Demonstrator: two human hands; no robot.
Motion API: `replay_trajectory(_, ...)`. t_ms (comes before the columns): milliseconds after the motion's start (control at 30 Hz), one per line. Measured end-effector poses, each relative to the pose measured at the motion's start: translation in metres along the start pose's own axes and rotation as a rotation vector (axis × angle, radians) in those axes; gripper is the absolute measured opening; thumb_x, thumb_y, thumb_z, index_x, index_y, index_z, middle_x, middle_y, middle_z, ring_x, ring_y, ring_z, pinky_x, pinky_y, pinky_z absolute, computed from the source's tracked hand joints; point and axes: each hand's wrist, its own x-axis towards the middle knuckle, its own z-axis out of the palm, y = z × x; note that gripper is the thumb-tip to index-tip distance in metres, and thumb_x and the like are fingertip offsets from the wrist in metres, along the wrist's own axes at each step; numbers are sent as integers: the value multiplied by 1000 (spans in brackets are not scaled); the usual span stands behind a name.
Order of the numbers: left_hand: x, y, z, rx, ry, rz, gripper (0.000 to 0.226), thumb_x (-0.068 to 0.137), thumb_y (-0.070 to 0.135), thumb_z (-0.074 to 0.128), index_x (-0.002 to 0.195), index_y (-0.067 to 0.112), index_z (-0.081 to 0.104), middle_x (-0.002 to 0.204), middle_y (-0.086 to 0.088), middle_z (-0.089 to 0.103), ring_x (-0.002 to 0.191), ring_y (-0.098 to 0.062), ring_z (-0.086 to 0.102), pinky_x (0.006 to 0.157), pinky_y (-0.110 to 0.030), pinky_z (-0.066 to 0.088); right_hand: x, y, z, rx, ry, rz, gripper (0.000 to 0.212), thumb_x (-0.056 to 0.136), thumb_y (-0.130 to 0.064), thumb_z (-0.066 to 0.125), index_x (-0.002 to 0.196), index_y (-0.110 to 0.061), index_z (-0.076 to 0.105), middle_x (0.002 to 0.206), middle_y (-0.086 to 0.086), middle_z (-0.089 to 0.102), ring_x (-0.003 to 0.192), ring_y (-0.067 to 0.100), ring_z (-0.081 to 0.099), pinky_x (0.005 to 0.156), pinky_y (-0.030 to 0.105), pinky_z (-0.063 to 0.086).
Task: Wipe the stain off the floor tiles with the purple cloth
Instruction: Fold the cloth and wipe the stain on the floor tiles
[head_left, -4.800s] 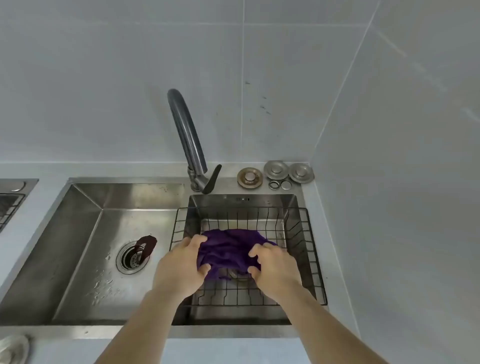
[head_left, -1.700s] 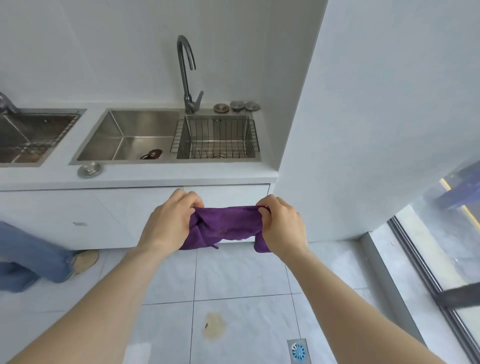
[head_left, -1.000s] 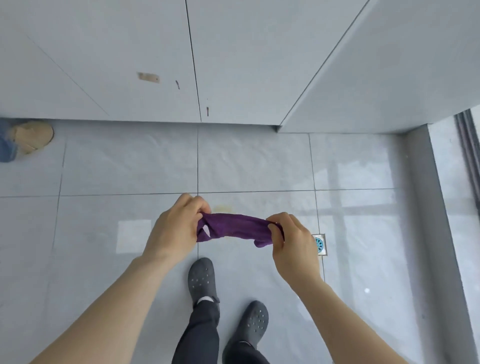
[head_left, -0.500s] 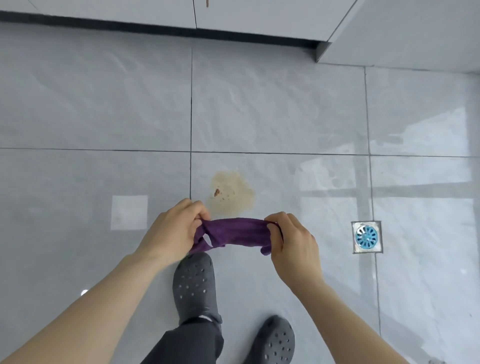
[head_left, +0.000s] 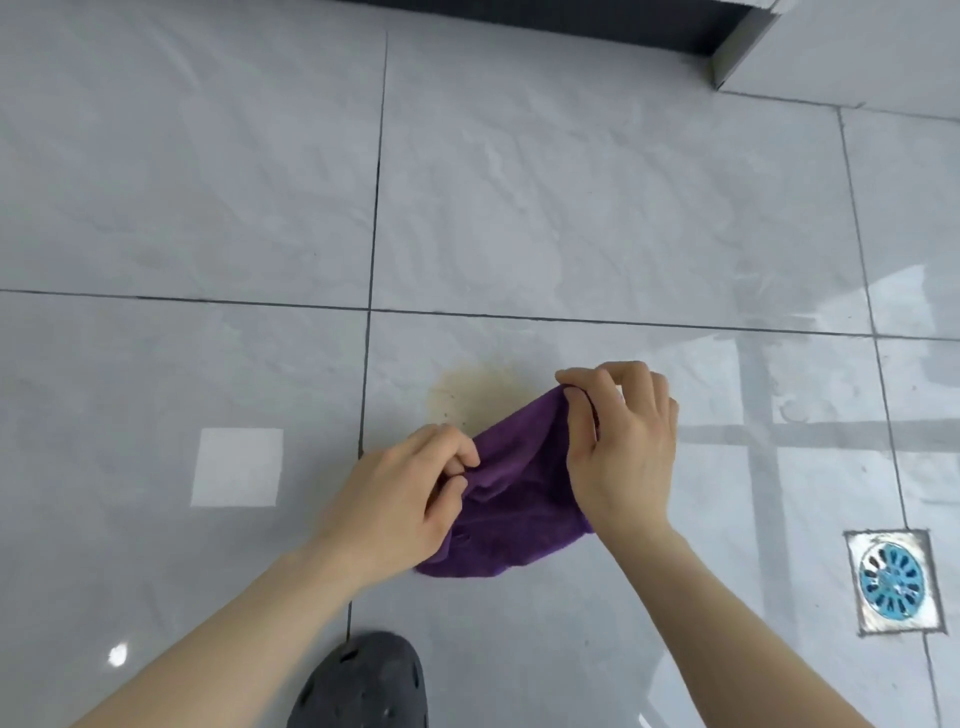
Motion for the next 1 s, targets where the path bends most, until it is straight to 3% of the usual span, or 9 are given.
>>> replay_trajectory(67, -1, -2, -1, 38, 66, 36, 15, 92, 35, 56, 107, 39, 52, 92, 22, 59, 73, 0, 57, 66, -24, 51, 6, -4, 6, -8, 43, 2, 19, 97, -15, 64, 114, -22, 70, 112, 5, 60, 104, 28, 53, 90, 43, 42)
replay_trajectory(133, 5, -15, -9, 127, 197, 49, 18, 94, 42, 52, 110, 34, 53, 100, 19, 60, 87, -4, 59, 79, -30, 50, 5, -11, 12, -4, 66, 59, 31, 95, -24, 66, 126, -22, 62, 125, 6, 56, 116, 29, 51, 98, 46, 41)
replay_trajectory(267, 27, -56, -34, 382, 422, -60, 49, 98, 45, 41, 140, 22, 47, 144, 0, 51, 134, -25, 46, 113, -39, 28, -38, -30, 30, -12, -85, 99, 69, 93, -56, 57, 148, -18, 40, 153, 5, 41, 147, 26, 32, 119, 46, 27)
replay_trajectory(333, 34, -71, -36, 485, 402, -138, 60, 100, 46, 35, 154, 20, 32, 162, -4, 33, 151, -27, 27, 124, -47, 15, -64, -37, 44, -59, -224, 82, 91, 91, -72, 48, 157, -14, 25, 166, 11, 25, 156, 27, 13, 125, 51, 16)
replay_trajectory(400, 39, -81, -30, 527, 346, -217, 66, 100, 49, 28, 159, 20, 20, 169, -7, 19, 156, -28, 14, 126, -52, 8, -75, -36, 57, -139, -301, 81, 100, 89, -80, 41, 160, -15, 14, 170, 14, 10, 157, 31, 2, 124, 59, 11)
replay_trajectory(533, 43, -94, -17, 573, 313, -291, 70, 100, 53, 22, 160, 18, 15, 169, -7, 16, 157, -28, 10, 125, -54, 10, -51, -25, 74, -267, -336, 32, 100, 87, -83, 35, 161, -19, 12, 171, 13, 7, 157, 34, 1, 122, 65, 10)
replay_trajectory(767, 44, -97, -15, 601, 326, -289, 70, 100, 54, 15, 161, 20, 11, 170, -4, 13, 157, -24, 5, 126, -53, 10, -23, -14, 83, -301, -319, -79, 77, 98, -66, 29, 161, -24, 13, 171, 5, 6, 158, 28, 3, 124, 61, 10)
replay_trajectory(1000, 44, -96, -15, 602, 328, -285, 71, 99, 54, 19, 161, 20, 12, 170, -5, 14, 157, -26, 5, 126, -53, 8, -1, -10, 86, -282, -324, -157, 69, 102, -55, 30, 161, -24, 13, 171, 4, 9, 158, 27, 3, 126, 56, 9)
